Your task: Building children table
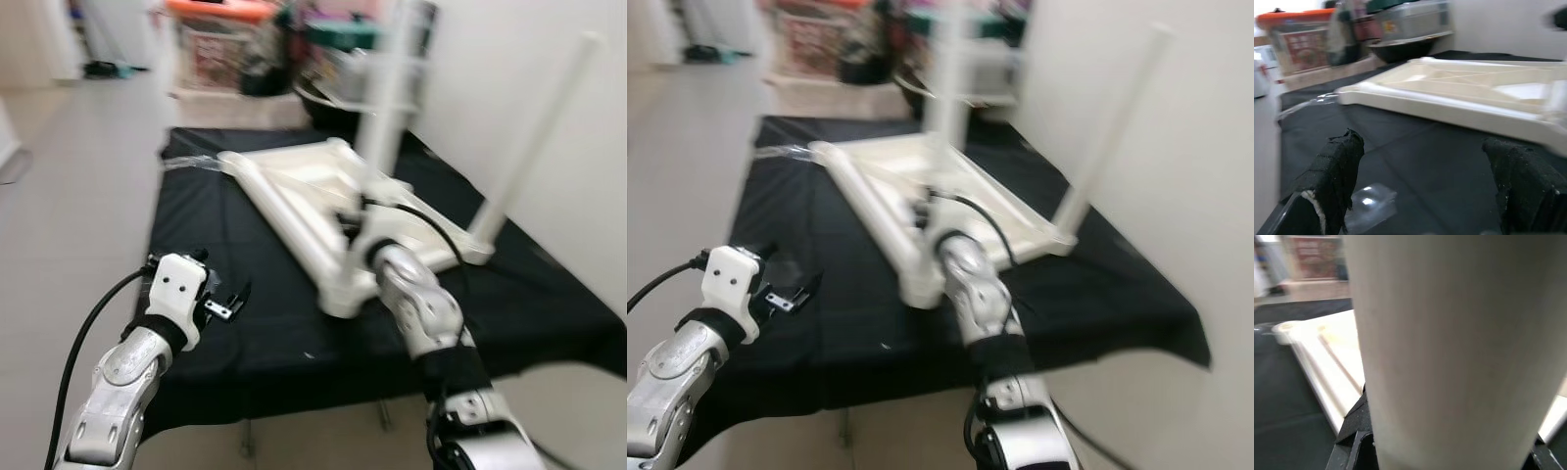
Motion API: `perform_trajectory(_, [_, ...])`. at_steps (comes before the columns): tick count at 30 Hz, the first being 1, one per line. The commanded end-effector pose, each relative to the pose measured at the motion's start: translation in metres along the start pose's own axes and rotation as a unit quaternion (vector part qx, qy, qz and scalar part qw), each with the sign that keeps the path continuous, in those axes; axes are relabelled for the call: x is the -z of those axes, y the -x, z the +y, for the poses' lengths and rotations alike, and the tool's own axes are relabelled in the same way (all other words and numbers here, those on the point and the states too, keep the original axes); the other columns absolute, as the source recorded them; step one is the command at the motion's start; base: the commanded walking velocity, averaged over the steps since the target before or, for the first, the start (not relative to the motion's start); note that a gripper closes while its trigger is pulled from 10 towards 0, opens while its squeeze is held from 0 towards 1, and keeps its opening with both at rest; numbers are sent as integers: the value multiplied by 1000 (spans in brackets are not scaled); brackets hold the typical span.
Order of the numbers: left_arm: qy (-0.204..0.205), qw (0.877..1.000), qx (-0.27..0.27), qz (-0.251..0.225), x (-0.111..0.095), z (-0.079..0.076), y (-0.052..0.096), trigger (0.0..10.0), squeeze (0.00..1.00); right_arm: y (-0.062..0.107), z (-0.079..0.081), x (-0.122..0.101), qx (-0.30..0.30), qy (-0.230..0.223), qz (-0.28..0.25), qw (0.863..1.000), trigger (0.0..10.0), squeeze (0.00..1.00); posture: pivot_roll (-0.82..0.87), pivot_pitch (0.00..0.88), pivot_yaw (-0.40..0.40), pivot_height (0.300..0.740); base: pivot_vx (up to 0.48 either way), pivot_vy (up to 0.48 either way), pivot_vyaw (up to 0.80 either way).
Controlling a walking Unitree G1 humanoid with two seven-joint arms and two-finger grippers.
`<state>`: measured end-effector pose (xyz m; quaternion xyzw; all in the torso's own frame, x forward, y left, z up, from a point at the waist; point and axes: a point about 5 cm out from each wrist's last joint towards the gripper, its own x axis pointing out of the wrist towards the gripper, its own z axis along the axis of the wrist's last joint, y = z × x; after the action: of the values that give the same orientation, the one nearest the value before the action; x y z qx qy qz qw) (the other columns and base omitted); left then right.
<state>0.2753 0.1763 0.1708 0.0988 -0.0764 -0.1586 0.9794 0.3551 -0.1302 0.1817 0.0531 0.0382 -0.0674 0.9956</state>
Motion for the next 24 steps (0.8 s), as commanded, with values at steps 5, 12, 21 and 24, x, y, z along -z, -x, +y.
perform_trajectory(5, [-2, 1000, 13, -4, -2, -6, -4, 10000, 0, 18, 35, 15, -106, 9, 28, 994, 10000, 0, 105, 0, -138, 740, 0, 0, 0])
perform_trajectory(12, [-1, 1000, 14, -4, -2, -7, -4, 10000, 0, 20, 58, -18, -295, -33, -38, 954, 10000, 0, 108, 0, -147, 740, 0, 0, 0])
perform_trajectory(21, [0, 1000, 10, -4, -1, -7, -3, 10000, 0, 46, 58, -16, -548, 39, -29, 835, 10000, 0, 112, 0, -155, 740, 0, 0, 0])
perform_trajectory(24, [0, 1000, 10, -5, -2, -8, -4, 10000, 0, 45, 66, -6, -561, 56, -18, 826, 9059, 0, 126, 0, -164, 740, 0, 0, 0])
